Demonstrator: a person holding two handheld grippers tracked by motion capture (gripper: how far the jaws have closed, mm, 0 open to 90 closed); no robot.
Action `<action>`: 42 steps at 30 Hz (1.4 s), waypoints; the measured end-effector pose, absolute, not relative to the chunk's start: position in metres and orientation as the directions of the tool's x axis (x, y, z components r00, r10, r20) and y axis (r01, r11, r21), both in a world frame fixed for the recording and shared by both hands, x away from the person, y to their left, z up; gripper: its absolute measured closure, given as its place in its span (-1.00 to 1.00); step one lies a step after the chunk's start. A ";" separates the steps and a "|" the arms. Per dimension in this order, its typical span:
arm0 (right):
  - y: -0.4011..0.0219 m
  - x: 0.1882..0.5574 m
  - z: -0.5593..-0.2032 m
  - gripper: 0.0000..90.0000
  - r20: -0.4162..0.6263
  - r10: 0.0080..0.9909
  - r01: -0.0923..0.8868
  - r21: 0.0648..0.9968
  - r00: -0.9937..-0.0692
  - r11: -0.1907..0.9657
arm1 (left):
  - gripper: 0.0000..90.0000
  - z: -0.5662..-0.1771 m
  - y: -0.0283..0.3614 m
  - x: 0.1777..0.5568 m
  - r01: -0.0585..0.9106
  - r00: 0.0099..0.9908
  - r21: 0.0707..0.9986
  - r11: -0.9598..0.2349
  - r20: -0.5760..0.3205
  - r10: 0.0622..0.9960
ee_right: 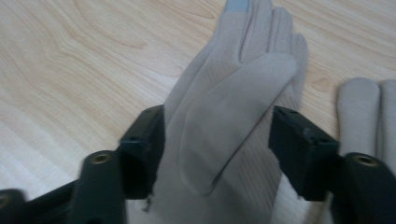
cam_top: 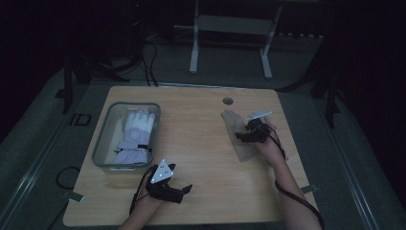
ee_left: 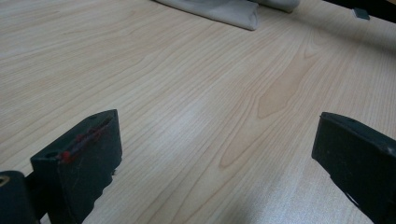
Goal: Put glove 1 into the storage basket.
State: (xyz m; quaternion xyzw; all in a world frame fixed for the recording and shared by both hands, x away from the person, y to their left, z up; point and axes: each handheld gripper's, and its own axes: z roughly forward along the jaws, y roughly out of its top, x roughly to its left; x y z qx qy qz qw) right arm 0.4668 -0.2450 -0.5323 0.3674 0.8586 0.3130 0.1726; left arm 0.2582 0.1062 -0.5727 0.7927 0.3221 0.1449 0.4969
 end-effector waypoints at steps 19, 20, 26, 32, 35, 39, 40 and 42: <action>-0.217 0.448 -0.520 0.80 0.070 0.834 0.626 0.697 -0.547 0.351 | -0.96 -0.567 0.110 0.256 0.333 0.727 0.908 -0.254 -0.076 0.682; -0.213 0.442 -0.515 0.80 0.081 0.837 0.624 0.706 -0.540 0.334 | -0.96 -0.567 0.110 0.256 0.335 0.726 0.907 -0.253 -0.077 0.684; -0.198 0.418 -0.492 0.80 0.115 0.859 0.607 0.754 -0.499 0.252 | -0.96 -0.567 0.112 0.256 0.331 0.718 0.914 -0.235 -0.083 0.691; -0.187 0.396 -0.497 0.79 0.166 0.878 0.624 0.762 -0.448 0.175 | -0.96 -0.567 0.113 0.255 0.327 0.715 0.915 -0.238 -0.075 0.695; -0.178 0.389 -0.519 0.78 0.185 0.881 0.659 0.732 -0.435 0.171 | -0.96 -0.569 0.112 0.255 0.329 0.716 0.912 -0.246 -0.070 0.695; -0.169 0.385 -0.545 0.74 0.185 0.887 0.696 0.694 -0.423 0.187 | -0.96 -0.569 0.112 0.254 0.325 0.717 0.913 -0.246 -0.068 0.694; -0.168 0.384 -0.549 0.72 0.188 0.887 0.699 0.690 -0.423 0.187 | -0.96 -0.569 0.112 0.254 0.327 0.716 0.913 -0.244 -0.071 0.695; -0.163 0.381 -0.555 0.58 0.171 0.879 0.697 0.683 -0.446 0.221 | -0.96 -0.569 0.113 0.255 0.329 0.715 0.913 -0.243 -0.072 0.696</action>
